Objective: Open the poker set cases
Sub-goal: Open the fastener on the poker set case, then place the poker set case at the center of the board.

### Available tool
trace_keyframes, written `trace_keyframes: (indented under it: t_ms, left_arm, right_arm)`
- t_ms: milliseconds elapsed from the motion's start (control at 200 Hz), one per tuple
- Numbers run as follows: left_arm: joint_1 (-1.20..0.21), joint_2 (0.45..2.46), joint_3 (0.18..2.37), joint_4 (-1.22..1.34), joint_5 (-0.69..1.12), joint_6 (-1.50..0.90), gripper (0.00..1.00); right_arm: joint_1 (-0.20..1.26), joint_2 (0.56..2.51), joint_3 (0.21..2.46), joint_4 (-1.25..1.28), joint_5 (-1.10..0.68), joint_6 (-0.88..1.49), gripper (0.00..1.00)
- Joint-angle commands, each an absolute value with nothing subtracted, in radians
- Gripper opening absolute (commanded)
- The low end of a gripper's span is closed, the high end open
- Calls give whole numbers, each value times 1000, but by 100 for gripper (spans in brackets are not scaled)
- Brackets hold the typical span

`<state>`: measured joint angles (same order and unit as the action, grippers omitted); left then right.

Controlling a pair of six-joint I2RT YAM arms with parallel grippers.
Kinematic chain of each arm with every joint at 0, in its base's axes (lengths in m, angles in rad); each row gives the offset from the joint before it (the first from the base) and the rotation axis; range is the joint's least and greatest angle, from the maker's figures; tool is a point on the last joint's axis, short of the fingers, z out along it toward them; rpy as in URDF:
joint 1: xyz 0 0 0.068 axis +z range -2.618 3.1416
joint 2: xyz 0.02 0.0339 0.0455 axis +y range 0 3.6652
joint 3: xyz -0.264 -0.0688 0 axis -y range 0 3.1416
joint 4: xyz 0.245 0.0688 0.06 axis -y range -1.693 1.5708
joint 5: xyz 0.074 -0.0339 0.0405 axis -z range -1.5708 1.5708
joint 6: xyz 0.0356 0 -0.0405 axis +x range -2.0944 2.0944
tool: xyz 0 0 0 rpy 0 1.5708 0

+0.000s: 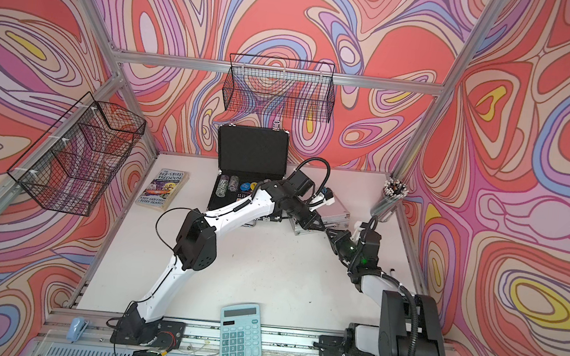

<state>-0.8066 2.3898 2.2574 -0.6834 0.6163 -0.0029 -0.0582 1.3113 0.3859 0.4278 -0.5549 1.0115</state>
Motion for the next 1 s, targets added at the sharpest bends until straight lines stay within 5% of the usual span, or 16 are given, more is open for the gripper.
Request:
trace_keyframes:
  t_ms: [0,421,991]
  left_arm:
    - [-792,2373,2234,-707,568,-16,0]
    - [-790,2358,2152,-671,560,-12,0]
    - [-801,2361,2158,-654,558,-14,0]
  right_arm:
    - [-123,1278,428,187,-527,887,29]
    - [-228,1259,474,152,-606,997,54]
    - [-150,1348,497,261,-637,1145,48]
